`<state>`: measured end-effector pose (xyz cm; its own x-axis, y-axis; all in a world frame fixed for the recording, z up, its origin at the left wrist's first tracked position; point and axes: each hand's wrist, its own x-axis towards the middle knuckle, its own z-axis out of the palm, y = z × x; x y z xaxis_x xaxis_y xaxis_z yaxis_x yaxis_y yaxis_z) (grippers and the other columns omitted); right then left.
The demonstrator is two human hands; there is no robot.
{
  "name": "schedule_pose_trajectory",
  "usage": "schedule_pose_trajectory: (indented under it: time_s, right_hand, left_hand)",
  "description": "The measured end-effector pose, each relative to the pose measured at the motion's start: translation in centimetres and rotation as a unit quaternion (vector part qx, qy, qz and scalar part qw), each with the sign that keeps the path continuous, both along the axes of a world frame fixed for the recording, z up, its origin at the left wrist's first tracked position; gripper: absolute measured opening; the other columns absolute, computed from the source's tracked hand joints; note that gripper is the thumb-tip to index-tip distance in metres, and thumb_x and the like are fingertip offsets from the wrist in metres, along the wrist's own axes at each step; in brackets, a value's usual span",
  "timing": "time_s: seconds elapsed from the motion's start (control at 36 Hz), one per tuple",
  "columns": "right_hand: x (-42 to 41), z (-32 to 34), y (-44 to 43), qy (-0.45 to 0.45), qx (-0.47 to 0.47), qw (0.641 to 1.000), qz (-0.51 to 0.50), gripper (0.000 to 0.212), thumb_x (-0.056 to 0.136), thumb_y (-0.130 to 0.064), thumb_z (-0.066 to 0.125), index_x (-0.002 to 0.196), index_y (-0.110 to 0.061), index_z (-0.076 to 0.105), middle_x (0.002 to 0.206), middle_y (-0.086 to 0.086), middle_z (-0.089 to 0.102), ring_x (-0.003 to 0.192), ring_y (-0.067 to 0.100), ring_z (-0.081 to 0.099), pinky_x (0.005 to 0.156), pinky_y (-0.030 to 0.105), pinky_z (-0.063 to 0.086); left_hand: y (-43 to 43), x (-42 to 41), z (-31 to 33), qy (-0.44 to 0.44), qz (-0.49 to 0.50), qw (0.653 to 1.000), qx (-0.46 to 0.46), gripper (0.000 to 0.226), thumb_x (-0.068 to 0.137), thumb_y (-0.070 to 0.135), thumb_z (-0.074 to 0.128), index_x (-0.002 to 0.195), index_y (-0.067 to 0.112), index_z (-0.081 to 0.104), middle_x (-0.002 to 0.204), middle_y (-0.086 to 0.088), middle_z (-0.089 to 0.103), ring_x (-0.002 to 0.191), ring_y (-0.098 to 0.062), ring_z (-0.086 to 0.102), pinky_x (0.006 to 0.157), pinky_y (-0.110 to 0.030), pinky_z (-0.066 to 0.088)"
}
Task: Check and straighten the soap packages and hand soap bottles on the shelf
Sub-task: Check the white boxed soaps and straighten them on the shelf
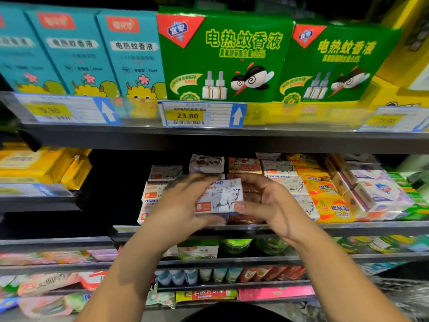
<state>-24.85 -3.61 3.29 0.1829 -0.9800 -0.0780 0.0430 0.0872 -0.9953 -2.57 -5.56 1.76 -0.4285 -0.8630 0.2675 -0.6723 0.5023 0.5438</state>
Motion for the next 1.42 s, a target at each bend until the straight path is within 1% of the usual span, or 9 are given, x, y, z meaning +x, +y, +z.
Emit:
schedule_pose_trajectory:
  time_s: [0.17, 0.31, 0.44, 0.67, 0.78, 1.0, 1.19, 1.33, 1.42]
  right_hand:
    - [1.9, 0.4, -1.0, 0.015, -0.014, 1.000, 0.008, 0.059, 0.066, -0.009, 0.088, 0.118, -0.023, 0.064, 0.116, 0.006, 0.071, 0.099, 0.018, 0.068, 0.081, 0.027, 0.057]
    - [3.7, -0.5, -2.2, 0.093, -0.025, 0.995, -0.017, 0.025, 0.094, -0.011, 0.065, 0.115, -0.025, 0.067, 0.106, -0.005, 0.071, 0.097, 0.006, 0.067, 0.079, 0.013, 0.051]
    - [5.3, -1.9, -3.2, 0.452, -0.130, 0.882, 0.012, 0.042, 0.099, -0.039, 0.056, 0.140, -0.029, 0.054, 0.137, -0.005, 0.056, 0.128, 0.010, 0.045, 0.099, 0.019, 0.036]
    - [8.0, -3.7, -4.4, 0.606, -0.157, 0.777, 0.065, 0.063, 0.101, -0.055, 0.037, 0.152, -0.020, 0.031, 0.165, 0.006, 0.014, 0.152, 0.027, 0.006, 0.121, 0.040, 0.012]
    - [8.1, -4.1, -4.3, 0.617, -0.182, 0.763, 0.061, 0.058, 0.102, -0.053, 0.037, 0.151, -0.023, 0.034, 0.164, 0.004, 0.016, 0.152, 0.025, 0.011, 0.121, 0.039, 0.016]
    - [8.2, -4.5, -4.0, 0.609, -0.208, 0.765, 0.042, 0.061, 0.095, -0.062, 0.028, 0.138, -0.026, 0.051, 0.156, 0.004, 0.034, 0.145, 0.029, 0.028, 0.115, 0.042, 0.031]
    - [7.9, -5.1, -4.4, 0.604, -0.206, 0.769, 0.039, 0.063, 0.101, -0.053, 0.038, 0.156, -0.026, 0.023, 0.165, -0.001, 0.016, 0.153, 0.019, 0.008, 0.124, 0.034, 0.009]
    - [7.8, -5.6, -4.8, 0.609, -0.196, 0.767, 0.043, 0.067, 0.101, -0.057, 0.033, 0.158, -0.026, 0.017, 0.167, -0.002, 0.009, 0.154, 0.017, 0.001, 0.125, 0.034, 0.003]
    - [7.8, -5.5, -4.7, 0.618, -0.189, 0.761, 0.046, 0.073, 0.098, -0.063, 0.024, 0.159, -0.025, 0.013, 0.168, -0.002, 0.004, 0.154, 0.017, -0.003, 0.124, 0.033, -0.002]
  left_hand:
    - [-0.5, 1.2, 0.3, -0.008, 0.029, 0.999, 0.018, 0.084, 0.073, 0.060, 0.078, 0.144, 0.031, 0.043, 0.127, 0.015, 0.044, 0.115, -0.006, 0.048, 0.097, -0.023, 0.042]
    - [-1.7, 3.2, -1.6, 0.091, 0.103, 0.988, 0.067, 0.071, 0.077, 0.040, 0.081, 0.139, 0.028, 0.049, 0.119, 0.009, 0.048, 0.110, -0.007, 0.052, 0.088, -0.013, 0.039]
    - [-4.3, 5.6, -3.6, 0.158, 0.169, 0.968, 0.094, 0.066, 0.081, 0.025, 0.080, 0.141, 0.023, 0.051, 0.125, 0.008, 0.054, 0.114, -0.008, 0.053, 0.096, -0.018, 0.040]
    - [-9.7, 7.7, -5.4, 0.104, 0.233, 0.961, 0.110, 0.071, 0.086, 0.018, 0.076, 0.147, 0.007, 0.041, 0.144, -0.010, 0.047, 0.130, -0.022, 0.047, 0.100, -0.025, 0.039]
    - [-11.9, 7.3, -5.7, 0.003, 0.238, 0.968, 0.080, 0.068, 0.090, 0.021, 0.071, 0.149, 0.009, 0.040, 0.150, -0.017, 0.038, 0.142, -0.031, 0.030, 0.109, -0.029, 0.028]
    - [-15.9, 6.5, -5.5, -0.055, 0.230, 0.969, 0.071, 0.062, 0.093, 0.020, 0.062, 0.150, 0.023, 0.039, 0.148, -0.022, 0.036, 0.137, -0.039, 0.032, 0.113, -0.034, 0.029]
    - [-18.4, 7.1, -6.1, -0.122, 0.146, 0.978, 0.091, 0.057, 0.099, 0.016, 0.055, 0.151, 0.030, 0.037, 0.155, -0.016, 0.024, 0.143, -0.035, 0.026, 0.115, -0.029, 0.021]
    - [-18.6, 6.9, -6.5, -0.131, 0.094, 0.979, 0.124, 0.047, 0.104, 0.000, 0.037, 0.146, 0.017, 0.045, 0.151, -0.012, 0.033, 0.138, -0.030, 0.037, 0.094, -0.013, 0.027]
    - [-18.3, 6.8, -6.7, -0.138, 0.094, 0.981, 0.100, 0.041, 0.107, 0.010, 0.036, 0.146, 0.020, 0.046, 0.158, -0.005, 0.029, 0.148, -0.024, 0.022, 0.110, -0.019, 0.018]
